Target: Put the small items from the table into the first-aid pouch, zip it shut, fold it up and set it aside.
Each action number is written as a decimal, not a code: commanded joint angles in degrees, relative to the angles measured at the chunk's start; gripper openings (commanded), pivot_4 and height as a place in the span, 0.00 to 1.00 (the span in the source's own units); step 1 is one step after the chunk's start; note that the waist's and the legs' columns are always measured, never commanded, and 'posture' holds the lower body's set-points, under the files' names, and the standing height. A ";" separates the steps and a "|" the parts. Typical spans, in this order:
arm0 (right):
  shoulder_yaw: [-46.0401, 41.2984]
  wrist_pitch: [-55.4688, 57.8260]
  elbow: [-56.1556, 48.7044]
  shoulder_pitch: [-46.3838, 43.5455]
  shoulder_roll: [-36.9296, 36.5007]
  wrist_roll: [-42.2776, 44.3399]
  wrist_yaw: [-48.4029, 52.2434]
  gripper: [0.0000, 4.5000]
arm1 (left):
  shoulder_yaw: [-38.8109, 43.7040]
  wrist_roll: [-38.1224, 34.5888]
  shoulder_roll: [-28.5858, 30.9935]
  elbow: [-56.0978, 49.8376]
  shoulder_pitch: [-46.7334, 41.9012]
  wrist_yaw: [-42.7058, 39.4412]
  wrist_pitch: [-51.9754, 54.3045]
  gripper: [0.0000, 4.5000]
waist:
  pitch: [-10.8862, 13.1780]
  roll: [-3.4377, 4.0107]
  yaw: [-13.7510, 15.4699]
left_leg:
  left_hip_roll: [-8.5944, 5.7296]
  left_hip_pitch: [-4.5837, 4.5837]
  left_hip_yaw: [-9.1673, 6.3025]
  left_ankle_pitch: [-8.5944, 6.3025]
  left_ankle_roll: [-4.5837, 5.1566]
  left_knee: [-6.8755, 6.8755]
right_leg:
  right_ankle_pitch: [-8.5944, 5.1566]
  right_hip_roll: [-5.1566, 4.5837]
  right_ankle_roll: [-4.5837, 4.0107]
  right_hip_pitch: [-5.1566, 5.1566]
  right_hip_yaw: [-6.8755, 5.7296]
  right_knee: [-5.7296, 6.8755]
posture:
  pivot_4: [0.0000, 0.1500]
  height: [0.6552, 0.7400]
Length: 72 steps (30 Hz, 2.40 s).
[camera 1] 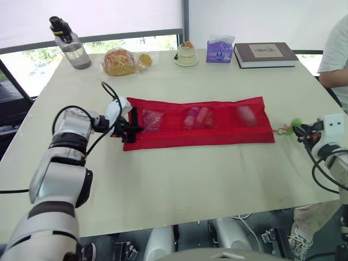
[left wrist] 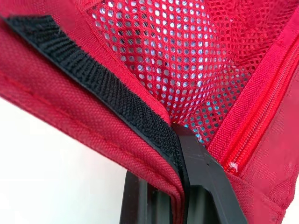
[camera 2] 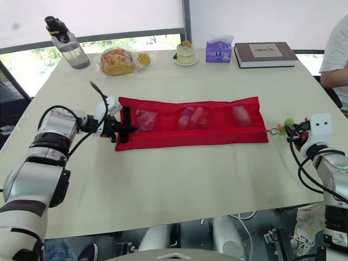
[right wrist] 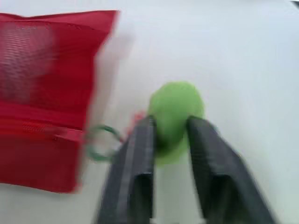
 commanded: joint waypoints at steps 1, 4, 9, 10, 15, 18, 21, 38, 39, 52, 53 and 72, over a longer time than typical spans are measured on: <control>-2.81 -1.81 -0.57 0.18 -1.35 -0.23 -0.51 0.65 | -0.84 4.61 3.27 3.47 1.98 0.38 2.74 0.00 | 0.00 0.00 -0.27 | 0.00 0.00 0.01 0.00 0.00 0.00 | 0.00 0.00 0.00 0.00 0.00 0.00 | 1.00 1.00; -3.98 -2.16 -0.72 1.18 -1.83 -0.38 -0.63 0.99 | -0.14 4.72 3.79 2.79 2.10 -0.07 2.56 0.15 | 0.00 0.00 -0.36 | 0.01 0.00 0.09 0.00 0.00 -0.04 | 0.00 0.01 0.00 -0.02 0.00 0.00 | 1.00 1.00; -6.66 1.64 -6.20 3.51 0.44 6.82 2.20 1.00 | 2.04 4.30 4.85 1.58 2.08 -0.67 2.20 0.60 | 0.00 -0.01 -0.22 | 0.01 -0.02 0.27 0.00 0.00 -0.04 | -0.01 -0.04 0.00 -0.02 0.00 0.00 | 1.00 1.00; -6.53 3.62 -8.73 4.54 0.88 9.07 3.15 1.00 | 2.49 4.07 5.24 0.91 2.23 -1.35 1.94 0.65 | 0.00 -0.01 -0.22 | 0.01 -0.02 0.27 0.00 0.00 -0.04 | -0.01 -0.04 0.00 -0.02 0.00 0.00 | 1.00 1.00; -4.03 10.27 -17.59 9.11 3.53 15.14 3.59 1.00 | 6.58 0.91 7.61 -8.31 3.78 -3.63 -0.46 1.00 | 0.08 -0.11 0.02 | 0.10 -0.10 0.19 0.00 0.00 -0.05 | -0.01 -0.08 -0.01 -0.07 -0.03 0.00 | 1.00 1.00; -2.04 12.07 -19.97 9.73 7.07 16.54 1.28 1.00 | 10.11 -3.95 7.72 -21.14 7.13 -6.01 3.38 1.00 | 0.26 -0.41 1.10 | 0.22 -0.15 0.12 0.00 -0.01 -0.02 | -0.01 -0.20 -0.02 -0.12 0.01 -0.01 | 1.00 1.00; -1.31 13.63 -21.52 9.58 9.32 18.19 -0.12 1.00 | 13.24 -9.49 7.67 -35.38 11.80 -7.55 8.28 1.00 | 0.27 -0.41 1.98 | 0.20 -0.28 0.23 0.00 -0.02 0.08 | -0.02 -0.37 -0.22 -0.18 0.05 -0.04 | 1.00 1.00; 0.67 18.20 -23.08 8.87 12.00 17.43 -10.11 1.00 | 19.64 -33.40 1.27 -72.94 14.34 -6.86 17.61 1.00 | 0.28 -0.41 2.99 | -0.20 -0.86 0.16 0.00 -0.01 0.37 | 0.07 -0.67 0.12 -0.34 -0.33 -0.17 | 1.00 1.00; 0.63 18.21 -23.03 8.91 11.95 17.38 -10.27 1.00 | 19.85 -34.73 1.19 -73.56 14.14 -6.95 18.07 1.00 | 0.28 -0.41 2.91 | -0.19 -0.88 0.14 0.00 -0.01 0.40 | 0.06 -0.65 0.13 -0.33 -0.36 -0.17 | 1.00 1.00; 2.33 17.39 -17.43 5.11 12.41 12.69 -12.89 1.00 | 20.19 -42.27 1.10 -77.68 14.97 -4.96 20.28 1.00 | 0.28 -0.41 2.86 | -0.20 -0.92 0.12 0.00 -0.01 0.72 | 0.09 -0.56 0.26 -0.24 -0.30 -0.14 | 1.00 1.00; 2.19 17.45 -16.86 4.46 12.92 13.14 -12.83 1.00 | 20.13 -42.43 1.13 -77.85 15.18 -4.82 20.23 1.00 | 0.28 -0.41 2.85 | -0.19 -0.92 0.11 0.00 -0.01 0.73 | 0.09 -0.56 0.26 -0.22 -0.29 -0.14 | 1.00 1.00; -3.22 16.74 -11.65 -1.88 25.64 25.93 -13.74 0.66 | 19.36 -41.67 2.08 -76.98 16.02 -5.16 19.16 1.00 | 0.31 -0.34 2.65 | -0.11 -0.92 -0.03 0.00 -0.01 0.83 | 0.12 -0.15 0.21 -0.19 -0.08 -0.04 | 1.00 1.00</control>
